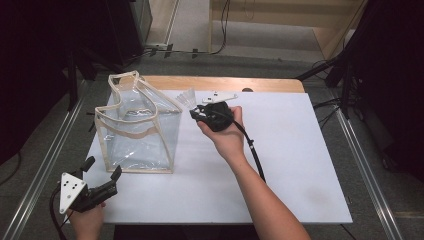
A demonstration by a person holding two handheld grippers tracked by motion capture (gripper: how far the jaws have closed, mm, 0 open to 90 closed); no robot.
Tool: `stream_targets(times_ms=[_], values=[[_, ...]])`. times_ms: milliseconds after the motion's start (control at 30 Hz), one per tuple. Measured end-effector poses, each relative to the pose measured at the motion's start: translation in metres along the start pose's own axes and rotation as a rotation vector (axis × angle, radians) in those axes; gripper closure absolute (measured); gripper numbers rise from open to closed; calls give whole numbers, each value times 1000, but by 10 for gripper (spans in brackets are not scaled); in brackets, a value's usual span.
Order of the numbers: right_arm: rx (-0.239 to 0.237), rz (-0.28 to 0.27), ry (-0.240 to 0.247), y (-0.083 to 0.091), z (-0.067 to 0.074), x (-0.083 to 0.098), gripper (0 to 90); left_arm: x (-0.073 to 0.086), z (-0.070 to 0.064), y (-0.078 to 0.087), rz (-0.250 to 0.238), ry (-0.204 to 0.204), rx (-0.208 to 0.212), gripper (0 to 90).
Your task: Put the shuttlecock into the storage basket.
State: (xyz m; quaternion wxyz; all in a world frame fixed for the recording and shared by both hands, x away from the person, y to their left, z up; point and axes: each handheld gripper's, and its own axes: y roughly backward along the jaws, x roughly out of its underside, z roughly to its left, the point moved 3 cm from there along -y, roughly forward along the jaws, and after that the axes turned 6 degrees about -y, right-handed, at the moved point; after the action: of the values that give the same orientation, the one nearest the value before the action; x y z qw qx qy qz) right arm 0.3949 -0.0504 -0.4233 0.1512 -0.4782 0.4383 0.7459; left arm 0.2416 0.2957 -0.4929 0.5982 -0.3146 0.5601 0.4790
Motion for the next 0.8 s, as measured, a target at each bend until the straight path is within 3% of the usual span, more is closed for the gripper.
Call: stream_targets(times_ms=[800], values=[[-23, -48, 31, 11, 15, -20, 626, 0, 0, 0, 0, -1, 1, 137]])
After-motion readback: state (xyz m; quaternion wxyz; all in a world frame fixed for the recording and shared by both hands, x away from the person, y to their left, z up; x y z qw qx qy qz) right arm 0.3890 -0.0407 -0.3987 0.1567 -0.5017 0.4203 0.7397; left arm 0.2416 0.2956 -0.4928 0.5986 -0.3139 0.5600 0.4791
